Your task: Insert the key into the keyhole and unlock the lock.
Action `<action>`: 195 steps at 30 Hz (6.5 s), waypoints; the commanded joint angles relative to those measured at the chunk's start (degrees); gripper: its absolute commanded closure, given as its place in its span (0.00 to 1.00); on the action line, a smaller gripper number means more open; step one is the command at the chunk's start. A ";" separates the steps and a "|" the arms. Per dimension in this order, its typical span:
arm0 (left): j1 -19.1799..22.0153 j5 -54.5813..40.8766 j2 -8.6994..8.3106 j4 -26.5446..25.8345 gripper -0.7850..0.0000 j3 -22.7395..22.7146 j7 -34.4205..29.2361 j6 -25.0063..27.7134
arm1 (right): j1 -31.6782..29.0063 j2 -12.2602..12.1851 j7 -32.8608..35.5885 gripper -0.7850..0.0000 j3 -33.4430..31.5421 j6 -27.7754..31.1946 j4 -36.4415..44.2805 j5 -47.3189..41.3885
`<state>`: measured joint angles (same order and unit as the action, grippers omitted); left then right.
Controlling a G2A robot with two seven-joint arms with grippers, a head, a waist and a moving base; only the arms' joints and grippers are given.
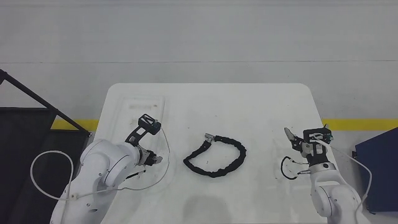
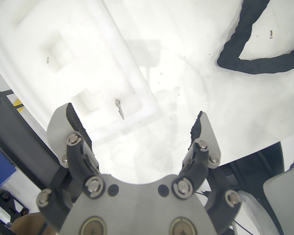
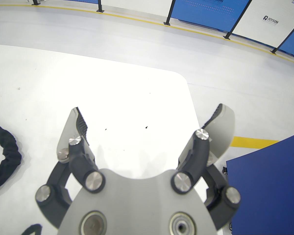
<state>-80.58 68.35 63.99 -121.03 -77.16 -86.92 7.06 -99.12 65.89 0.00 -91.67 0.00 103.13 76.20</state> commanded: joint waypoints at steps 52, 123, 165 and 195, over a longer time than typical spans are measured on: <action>-2.82 0.25 -1.68 2.15 0.00 -1.73 -1.08 -6.16 | 0.00 0.00 0.00 0.00 0.00 0.00 0.00 0.00; 3.12 -2.75 -1.33 10.56 0.56 0.36 1.11 -12.83 | 0.00 0.00 0.00 0.00 0.00 0.00 0.00 0.00; -10.45 -50.55 -6.80 7.33 1.00 -31.69 2.13 1.90 | 0.00 0.00 0.00 0.00 0.00 0.00 0.00 0.00; -15.40 -97.88 -17.94 30.19 1.00 -7.11 31.34 41.68 | 0.00 0.00 0.00 0.00 0.00 0.00 0.00 0.00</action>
<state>-95.96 -30.23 46.04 -90.83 -84.21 -55.60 48.72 -99.12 65.89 0.00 -91.67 0.00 103.13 76.20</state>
